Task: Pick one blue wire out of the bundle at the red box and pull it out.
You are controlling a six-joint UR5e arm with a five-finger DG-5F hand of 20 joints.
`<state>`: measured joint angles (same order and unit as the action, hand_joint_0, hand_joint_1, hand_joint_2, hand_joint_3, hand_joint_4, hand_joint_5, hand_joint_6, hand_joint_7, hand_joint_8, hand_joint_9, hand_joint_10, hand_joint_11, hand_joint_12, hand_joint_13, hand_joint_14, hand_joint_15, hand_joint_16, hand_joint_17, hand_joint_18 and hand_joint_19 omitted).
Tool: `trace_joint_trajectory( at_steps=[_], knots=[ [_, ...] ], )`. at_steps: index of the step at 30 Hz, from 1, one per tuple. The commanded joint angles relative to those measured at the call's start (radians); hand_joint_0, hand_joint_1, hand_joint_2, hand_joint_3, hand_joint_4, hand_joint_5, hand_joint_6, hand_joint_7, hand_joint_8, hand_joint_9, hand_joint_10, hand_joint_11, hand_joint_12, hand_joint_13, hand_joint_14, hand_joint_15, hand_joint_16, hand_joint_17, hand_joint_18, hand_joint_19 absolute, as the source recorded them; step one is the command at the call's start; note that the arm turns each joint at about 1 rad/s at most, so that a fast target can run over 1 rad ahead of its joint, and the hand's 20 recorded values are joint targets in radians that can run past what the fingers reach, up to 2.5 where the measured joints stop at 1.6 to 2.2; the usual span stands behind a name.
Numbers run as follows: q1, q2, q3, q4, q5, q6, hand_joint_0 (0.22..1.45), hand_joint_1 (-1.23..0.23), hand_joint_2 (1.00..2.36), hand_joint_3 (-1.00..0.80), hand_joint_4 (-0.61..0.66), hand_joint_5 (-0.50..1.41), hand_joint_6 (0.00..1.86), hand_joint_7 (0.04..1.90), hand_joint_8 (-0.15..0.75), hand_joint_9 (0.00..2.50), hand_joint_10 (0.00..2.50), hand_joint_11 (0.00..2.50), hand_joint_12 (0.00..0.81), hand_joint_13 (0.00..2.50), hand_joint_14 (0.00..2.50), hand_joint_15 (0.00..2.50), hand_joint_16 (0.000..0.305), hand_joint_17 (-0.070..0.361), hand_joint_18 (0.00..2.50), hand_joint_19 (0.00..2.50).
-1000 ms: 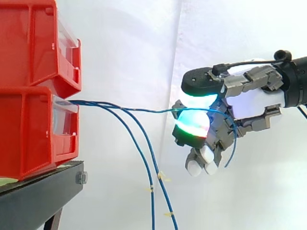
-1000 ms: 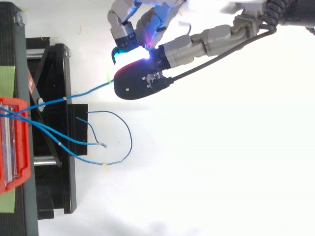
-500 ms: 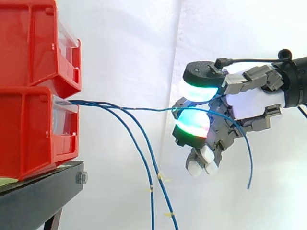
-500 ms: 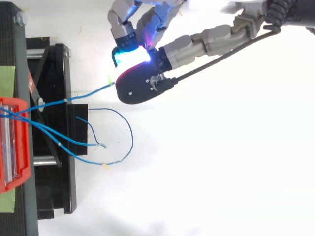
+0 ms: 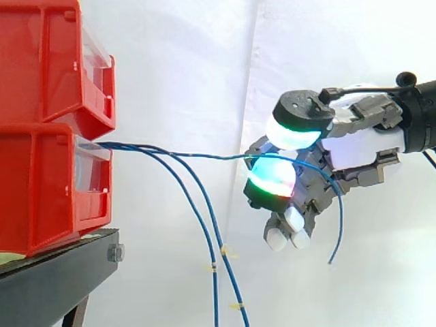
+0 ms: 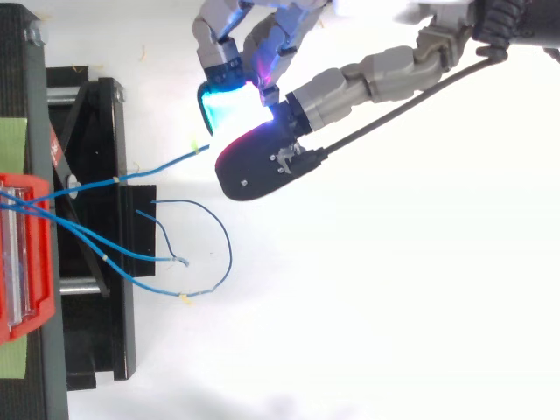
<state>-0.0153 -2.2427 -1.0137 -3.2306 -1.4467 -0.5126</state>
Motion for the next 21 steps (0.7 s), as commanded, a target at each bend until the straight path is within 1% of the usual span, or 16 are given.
trace_joint_trajectory(
  at_steps=[1, 2, 3, 5, 8, 15, 17, 19, 20, 21],
  knots=[
    [0.0, 0.0, 0.0, 0.0, 0.0, 0.0, 0.46, -0.74, 1.0, -0.5, 0.19, -0.16, 0.85, 1.08, 0.349, 0.82, 0.02, 0.61, 0.461, 0.66, 0.02, 0.51, 0.067, 0.15, 0.57, 0.6],
    [0.0, 0.0, 0.0, 0.0, 0.0, 0.0, 0.5, -0.76, 1.0, -0.5, 0.18, -0.16, 0.86, 1.11, 0.336, 0.82, 0.02, 0.62, 0.445, 0.66, 0.02, 0.51, 0.063, 0.143, 0.56, 0.59],
    [0.0, 0.0, 0.0, 0.0, 0.0, 0.0, 0.51, -0.77, 1.0, -0.5, 0.17, -0.15, 0.87, 1.11, 0.333, 0.82, 0.02, 0.61, 0.44, 0.65, 0.02, 0.5, 0.062, 0.14, 0.56, 0.6],
    [0.0, 0.0, 0.0, -0.002, 0.0, 0.003, 0.58, -0.77, 1.01, -0.42, 0.16, -0.15, 0.87, 1.15, 0.321, 0.83, 0.02, 0.62, 0.424, 0.66, 0.02, 0.49, 0.058, 0.131, 0.55, 0.6],
    [0.0, 0.0, 0.0, -0.003, 0.0, 0.011, 0.6, -0.77, 1.01, -0.32, 0.15, -0.14, 0.88, 1.19, 0.324, 0.86, 0.02, 0.63, 0.424, 0.68, 0.02, 0.5, 0.057, 0.128, 0.57, 0.59],
    [0.0, 0.0, 0.0, -0.006, 0.0, 0.019, 0.59, -0.76, 1.02, -0.24, 0.12, -0.14, 0.9, 1.2, 0.323, 0.87, 0.02, 0.62, 0.426, 0.68, 0.02, 0.5, 0.057, 0.127, 0.57, 0.59],
    [0.0, 0.0, 0.0, -0.006, 0.0, 0.017, 0.59, -0.76, 1.02, -0.22, 0.09, -0.14, 0.9, 1.2, 0.325, 0.88, 0.02, 0.62, 0.426, 0.68, 0.02, 0.5, 0.056, 0.127, 0.57, 0.59],
    [0.0, 0.0, 0.0, -0.006, 0.0, 0.014, 0.59, -0.76, 1.02, -0.24, 0.09, -0.14, 0.9, 1.18, 0.322, 0.87, 0.02, 0.63, 0.423, 0.68, 0.02, 0.51, 0.057, 0.127, 0.57, 0.59],
    [0.0, 0.0, 0.0, -0.006, 0.0, 0.014, 0.57, -0.76, 1.02, -0.28, 0.11, -0.14, 0.89, 1.15, 0.322, 0.86, 0.02, 0.63, 0.424, 0.66, 0.02, 0.51, 0.057, 0.129, 0.56, 0.59],
    [0.0, 0.0, 0.0, -0.006, 0.0, 0.014, 0.56, -0.75, 1.01, -0.31, 0.12, -0.14, 0.88, 1.16, 0.325, 0.86, 0.02, 0.62, 0.426, 0.66, 0.02, 0.51, 0.058, 0.131, 0.54, 0.59]
  ],
)
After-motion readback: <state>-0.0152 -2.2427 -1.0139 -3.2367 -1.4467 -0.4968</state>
